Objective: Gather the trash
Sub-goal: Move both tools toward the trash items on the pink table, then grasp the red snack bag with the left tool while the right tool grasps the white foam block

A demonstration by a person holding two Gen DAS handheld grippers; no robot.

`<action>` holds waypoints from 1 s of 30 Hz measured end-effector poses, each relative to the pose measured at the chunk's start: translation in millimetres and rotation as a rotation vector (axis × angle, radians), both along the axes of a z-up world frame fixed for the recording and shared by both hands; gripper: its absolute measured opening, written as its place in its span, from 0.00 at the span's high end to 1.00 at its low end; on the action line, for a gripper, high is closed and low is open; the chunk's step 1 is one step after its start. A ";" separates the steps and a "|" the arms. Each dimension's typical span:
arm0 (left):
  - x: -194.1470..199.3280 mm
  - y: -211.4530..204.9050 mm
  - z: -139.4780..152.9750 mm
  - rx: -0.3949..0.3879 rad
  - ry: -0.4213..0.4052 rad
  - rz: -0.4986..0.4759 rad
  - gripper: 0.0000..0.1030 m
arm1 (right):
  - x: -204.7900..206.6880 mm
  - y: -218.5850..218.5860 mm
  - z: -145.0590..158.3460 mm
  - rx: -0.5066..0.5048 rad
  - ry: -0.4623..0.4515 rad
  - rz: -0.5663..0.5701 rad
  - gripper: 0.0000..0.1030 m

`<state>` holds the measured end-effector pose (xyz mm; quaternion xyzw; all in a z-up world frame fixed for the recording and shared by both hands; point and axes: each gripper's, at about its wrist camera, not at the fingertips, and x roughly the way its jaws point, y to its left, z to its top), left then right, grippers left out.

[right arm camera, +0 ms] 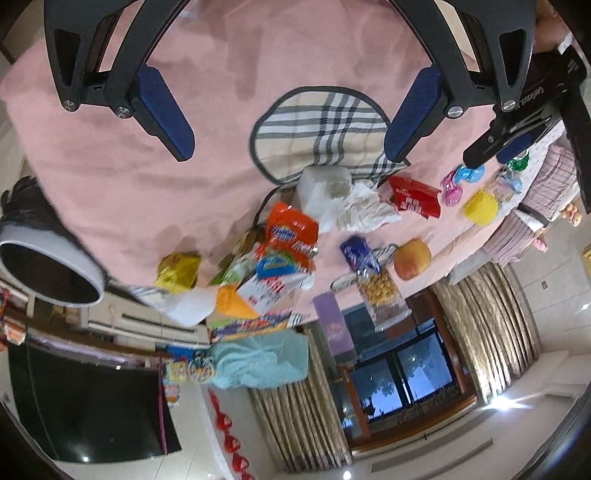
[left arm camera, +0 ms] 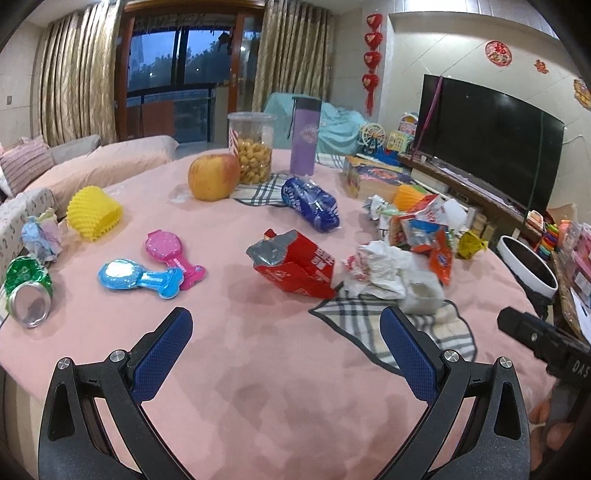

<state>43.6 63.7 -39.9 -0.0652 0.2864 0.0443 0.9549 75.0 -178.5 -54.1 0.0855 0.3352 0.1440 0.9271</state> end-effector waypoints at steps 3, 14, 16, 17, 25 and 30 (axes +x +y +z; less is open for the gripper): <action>16.1 5.6 -4.6 -0.014 0.025 -0.001 0.00 | 12.1 6.9 -8.4 0.009 0.029 0.010 0.02; 65.6 15.6 -23.6 -0.059 0.123 -0.017 0.11 | 56.4 26.0 -35.4 0.022 0.153 0.033 0.22; 72.4 16.3 -25.9 -0.068 0.138 -0.023 0.15 | 60.8 29.5 -37.1 0.017 0.160 0.043 0.23; 75.6 16.4 -27.1 -0.070 0.148 -0.025 0.18 | 63.5 31.1 -38.1 0.010 0.164 0.045 0.24; 91.2 12.6 -32.9 -0.100 0.182 -0.083 0.59 | 78.5 45.7 -40.9 -0.013 0.181 0.076 0.46; 86.5 7.4 -31.2 -0.091 0.166 -0.104 0.74 | 75.6 47.0 -41.1 0.010 0.179 0.102 0.56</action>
